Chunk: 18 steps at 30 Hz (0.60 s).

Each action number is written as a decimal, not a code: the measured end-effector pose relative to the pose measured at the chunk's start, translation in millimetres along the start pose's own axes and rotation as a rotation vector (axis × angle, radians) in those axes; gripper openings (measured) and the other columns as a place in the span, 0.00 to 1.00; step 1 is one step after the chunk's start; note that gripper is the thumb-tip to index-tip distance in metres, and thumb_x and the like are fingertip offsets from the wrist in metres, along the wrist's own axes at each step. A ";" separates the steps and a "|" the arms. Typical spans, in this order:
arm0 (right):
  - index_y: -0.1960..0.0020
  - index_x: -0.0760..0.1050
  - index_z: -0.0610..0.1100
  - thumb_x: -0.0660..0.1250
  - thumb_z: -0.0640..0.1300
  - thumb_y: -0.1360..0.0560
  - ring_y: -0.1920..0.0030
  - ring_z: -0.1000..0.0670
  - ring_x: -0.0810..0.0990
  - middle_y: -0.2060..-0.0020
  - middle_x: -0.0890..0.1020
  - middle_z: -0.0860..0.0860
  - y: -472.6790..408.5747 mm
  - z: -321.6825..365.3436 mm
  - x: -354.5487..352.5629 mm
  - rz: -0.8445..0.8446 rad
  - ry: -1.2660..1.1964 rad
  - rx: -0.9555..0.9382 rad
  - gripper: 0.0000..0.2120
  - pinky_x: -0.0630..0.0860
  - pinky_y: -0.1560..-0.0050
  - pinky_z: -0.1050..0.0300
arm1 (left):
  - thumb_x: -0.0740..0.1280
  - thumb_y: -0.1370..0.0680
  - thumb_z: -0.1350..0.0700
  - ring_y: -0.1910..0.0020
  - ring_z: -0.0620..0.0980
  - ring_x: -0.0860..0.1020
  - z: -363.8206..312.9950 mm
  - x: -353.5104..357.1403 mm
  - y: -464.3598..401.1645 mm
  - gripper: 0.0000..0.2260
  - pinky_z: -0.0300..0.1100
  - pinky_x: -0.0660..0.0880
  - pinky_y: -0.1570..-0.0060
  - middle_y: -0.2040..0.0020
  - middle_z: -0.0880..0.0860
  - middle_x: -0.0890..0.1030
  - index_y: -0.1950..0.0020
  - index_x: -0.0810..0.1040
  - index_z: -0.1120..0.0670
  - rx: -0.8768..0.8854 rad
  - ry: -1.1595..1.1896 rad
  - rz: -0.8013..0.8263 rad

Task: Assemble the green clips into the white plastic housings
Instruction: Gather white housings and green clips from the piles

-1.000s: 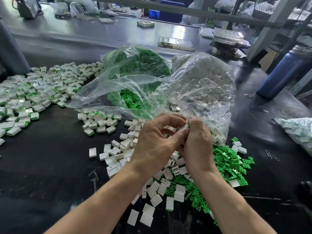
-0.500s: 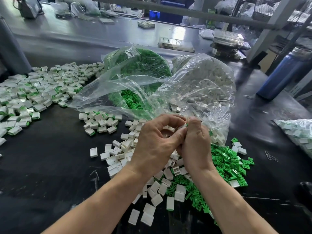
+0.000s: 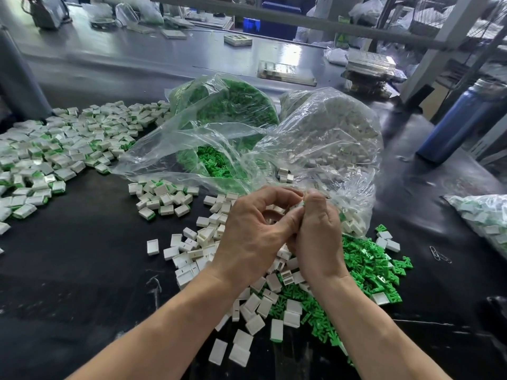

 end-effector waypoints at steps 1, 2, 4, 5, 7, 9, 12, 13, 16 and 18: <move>0.55 0.87 0.51 0.50 0.49 0.13 0.55 0.43 0.89 0.59 0.88 0.43 0.5 0.5 0.4 0.010 -0.001 0.004 0.27 0.83 0.62 0.55 | 0.73 0.20 0.61 0.57 0.51 0.87 0.2 0.1 0.0 0.03 0.43 0.84 0.60 0.47 0.49 0.87 0.47 0.84 0.59 -0.003 -0.001 -0.002; 0.56 0.87 0.52 0.51 0.50 0.12 0.56 0.44 0.88 0.60 0.88 0.43 0.8 0.7 0.1 0.020 0.004 0.011 0.27 0.83 0.64 0.56 | 0.72 0.20 0.61 0.57 0.51 0.87 0.6 0.5 -0.1 0.04 0.44 0.84 0.59 0.47 0.49 0.87 0.47 0.84 0.59 -0.010 0.005 -0.005; 0.59 0.86 0.54 0.51 0.54 0.12 0.64 0.50 0.86 0.66 0.86 0.49 2.4 2.8 -0.7 0.039 0.034 0.022 0.28 0.79 0.70 0.61 | 0.73 0.20 0.61 0.55 0.51 0.87 1.4 0.2 -0.1 0.04 0.45 0.85 0.57 0.47 0.49 0.87 0.46 0.83 0.59 -0.029 0.028 -0.005; 0.63 0.84 0.55 0.51 0.57 0.12 0.71 0.55 0.81 0.71 0.82 0.53 2.8 3.6 -3.0 0.037 0.069 0.015 0.29 0.74 0.73 0.64 | 0.73 0.20 0.60 0.54 0.51 0.87 1.8 -0.7 -0.3 0.05 0.45 0.85 0.55 0.47 0.50 0.87 0.46 0.83 0.59 -0.036 0.033 -0.005; 0.67 0.81 0.53 0.51 0.61 0.14 0.75 0.56 0.70 0.74 0.74 0.54 1.6 5.4 -10.9 0.023 0.175 -0.025 0.31 0.67 0.76 0.66 | 0.73 0.21 0.59 0.53 0.49 0.86 2.8 -4.8 -1.1 0.05 0.44 0.84 0.51 0.50 0.50 0.87 0.46 0.83 0.57 -0.039 0.014 -0.021; 0.64 0.80 0.49 0.54 0.60 0.14 0.73 0.56 0.70 0.72 0.75 0.52 -1.0 8.4 -20.1 0.016 0.226 -0.082 0.28 0.67 0.74 0.67 | 0.74 0.22 0.56 0.52 0.47 0.85 4.2 -11.2 -3.0 0.05 0.43 0.83 0.49 0.51 0.48 0.86 0.47 0.84 0.54 -0.038 -0.038 -0.054; 0.54 0.81 0.45 0.62 0.56 0.17 0.70 0.56 0.73 0.67 0.79 0.52 -3.8 13.1 -28.2 0.072 0.230 -0.165 0.18 0.68 0.72 0.68 | 0.75 0.23 0.55 0.55 0.43 0.83 3.6 -19.6 -5.3 0.05 0.37 0.81 0.55 0.53 0.46 0.85 0.48 0.84 0.52 -0.022 -0.073 -0.084; 0.51 0.82 0.45 0.65 0.55 0.18 0.69 0.56 0.74 0.65 0.80 0.52 -4.2 13.9 -28.0 0.104 0.253 -0.186 0.14 0.69 0.71 0.67 | 0.75 0.22 0.55 0.56 0.42 0.83 3.2 -21.7 -5.7 0.05 0.36 0.80 0.56 0.54 0.46 0.85 0.48 0.84 0.52 -0.017 -0.080 -0.084; 0.47 0.82 0.47 0.70 0.51 0.21 0.64 0.55 0.78 0.62 0.82 0.54 -4.0 14.9 -25.1 0.150 0.350 -0.249 0.08 0.73 0.65 0.65 | 0.75 0.23 0.55 0.57 0.43 0.84 2.3 -26.0 -6.2 0.04 0.35 0.80 0.56 0.55 0.45 0.86 0.49 0.84 0.51 -0.018 -0.108 -0.064; 0.47 0.82 0.47 0.70 0.48 0.21 0.61 0.55 0.81 0.60 0.84 0.54 -3.6 14.7 -24.8 0.136 0.397 -0.273 0.06 0.77 0.62 0.61 | 0.75 0.23 0.54 0.57 0.42 0.84 1.9 -28.4 -6.7 0.04 0.35 0.80 0.56 0.56 0.44 0.86 0.49 0.84 0.51 -0.024 -0.130 -0.054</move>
Point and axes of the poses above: each hand's wrist, its own y-axis away from the middle knuckle, its own x-axis out of the palm, z = x × y, the point moved 4 cm from there along -y, towards the middle knuckle
